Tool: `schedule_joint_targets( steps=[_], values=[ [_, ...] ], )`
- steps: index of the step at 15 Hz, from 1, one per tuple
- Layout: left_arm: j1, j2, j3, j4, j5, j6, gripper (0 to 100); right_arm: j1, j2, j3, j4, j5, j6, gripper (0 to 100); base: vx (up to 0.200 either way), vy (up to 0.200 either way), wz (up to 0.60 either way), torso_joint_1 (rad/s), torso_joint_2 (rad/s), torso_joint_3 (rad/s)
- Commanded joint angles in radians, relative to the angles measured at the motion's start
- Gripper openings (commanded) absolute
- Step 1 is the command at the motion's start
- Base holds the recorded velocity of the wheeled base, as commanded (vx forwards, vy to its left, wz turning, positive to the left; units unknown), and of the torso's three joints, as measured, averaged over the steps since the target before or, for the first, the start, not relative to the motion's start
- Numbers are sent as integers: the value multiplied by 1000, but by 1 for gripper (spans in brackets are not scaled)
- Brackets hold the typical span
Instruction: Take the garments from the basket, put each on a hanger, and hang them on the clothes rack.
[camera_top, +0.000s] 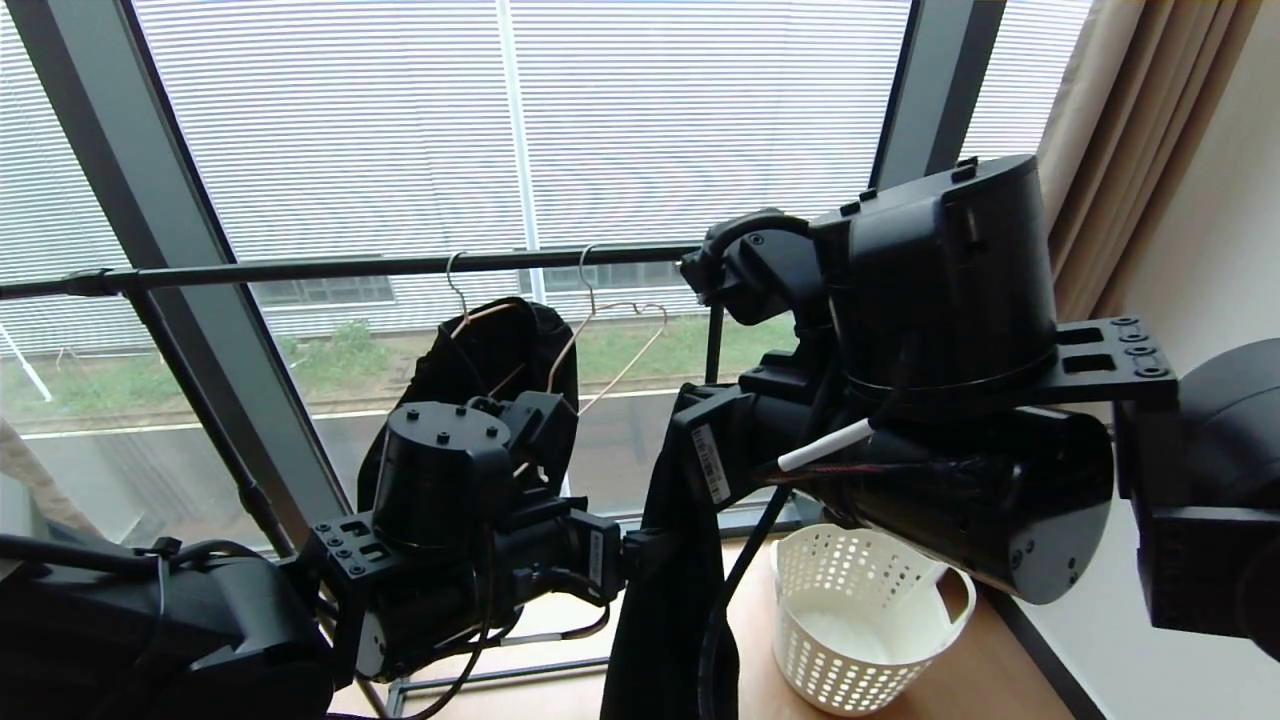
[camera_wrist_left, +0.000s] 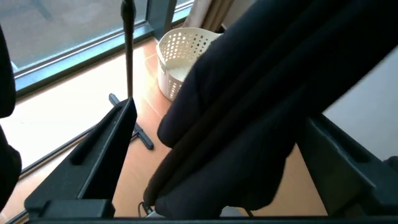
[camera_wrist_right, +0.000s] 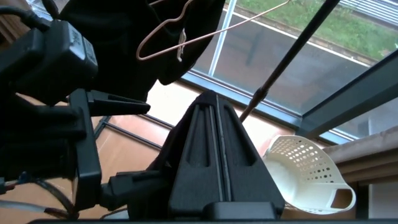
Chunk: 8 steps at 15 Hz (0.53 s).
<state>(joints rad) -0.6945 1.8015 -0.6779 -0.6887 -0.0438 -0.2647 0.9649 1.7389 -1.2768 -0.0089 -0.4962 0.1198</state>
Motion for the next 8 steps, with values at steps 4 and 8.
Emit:
schedule_joint_targets(
  steps=[4,8],
  values=[
    [29,68,-28,2,19,13,100,3,-73,22,0,-19,0,0,0,0,0,0,0,0],
    [32,84,-22,0,24,30,100,3,-73,22,-2,-41,0,0,0,0,0,0,0,0]
  ],
)
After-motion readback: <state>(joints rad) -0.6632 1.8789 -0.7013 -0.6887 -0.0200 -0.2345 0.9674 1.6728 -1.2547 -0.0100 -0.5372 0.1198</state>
